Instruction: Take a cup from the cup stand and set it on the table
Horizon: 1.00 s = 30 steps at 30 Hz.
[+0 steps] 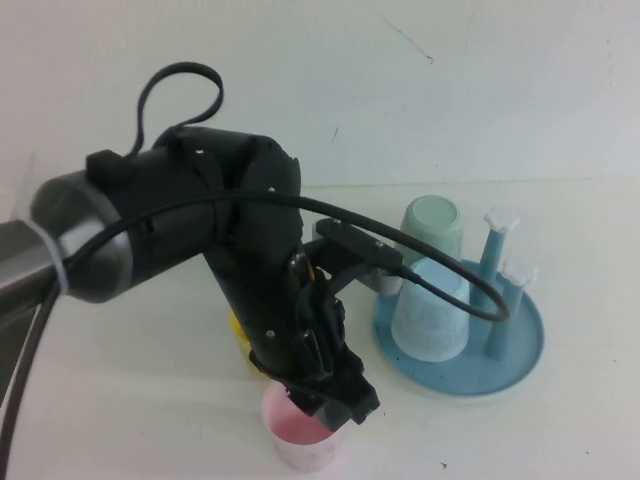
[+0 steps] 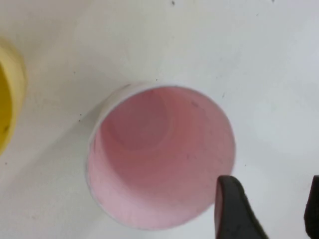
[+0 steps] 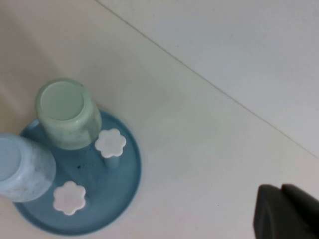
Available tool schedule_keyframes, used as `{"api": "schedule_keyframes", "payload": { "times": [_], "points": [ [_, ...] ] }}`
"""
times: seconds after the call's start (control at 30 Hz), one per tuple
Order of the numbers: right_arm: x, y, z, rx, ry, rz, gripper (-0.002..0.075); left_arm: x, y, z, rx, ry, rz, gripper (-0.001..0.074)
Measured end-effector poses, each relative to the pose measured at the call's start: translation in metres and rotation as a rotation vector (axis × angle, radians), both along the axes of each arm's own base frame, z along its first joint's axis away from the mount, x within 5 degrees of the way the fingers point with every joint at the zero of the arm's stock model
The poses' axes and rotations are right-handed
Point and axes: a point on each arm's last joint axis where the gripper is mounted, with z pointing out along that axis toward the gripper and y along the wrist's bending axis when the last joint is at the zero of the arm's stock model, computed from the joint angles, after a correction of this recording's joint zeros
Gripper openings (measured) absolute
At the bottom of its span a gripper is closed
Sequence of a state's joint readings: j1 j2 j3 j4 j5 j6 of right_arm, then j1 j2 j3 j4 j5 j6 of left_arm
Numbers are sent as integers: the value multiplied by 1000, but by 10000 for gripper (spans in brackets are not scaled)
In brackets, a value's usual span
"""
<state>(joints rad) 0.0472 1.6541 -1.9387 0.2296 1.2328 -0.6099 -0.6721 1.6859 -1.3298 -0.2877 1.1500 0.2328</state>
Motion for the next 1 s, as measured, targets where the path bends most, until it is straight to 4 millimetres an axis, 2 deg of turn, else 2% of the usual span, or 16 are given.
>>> {"api": "schedule_keyframes", "payload": {
  "times": [0.1,0.23,0.33,0.4,0.5,0.67,0.87,1.0],
  "points": [
    [-1,0,1,2,-3,1,-1,-6,5,20,-48,-56,0,245],
    [-10,0,10,1,-31,3,-1,-17,10,56,-196,-187,2,73],
    [-29,-1,27,-4,-88,13,-1,-27,16,87,-326,-317,27,22],
    [-48,-2,38,-9,-122,21,-1,-35,25,104,-395,-404,49,10],
    [-74,-4,42,-22,-138,22,-1,-49,38,119,-473,-520,81,4],
    [-116,-8,26,-36,-145,10,-1,-73,66,121,-578,-696,146,2],
    [-162,-12,-17,-47,-244,-12,-1,-107,100,104,-686,-858,221,0],
    [-195,-15,-52,-52,-325,-27,-1,-123,117,91,-736,-941,253,-1]
  ]
}}
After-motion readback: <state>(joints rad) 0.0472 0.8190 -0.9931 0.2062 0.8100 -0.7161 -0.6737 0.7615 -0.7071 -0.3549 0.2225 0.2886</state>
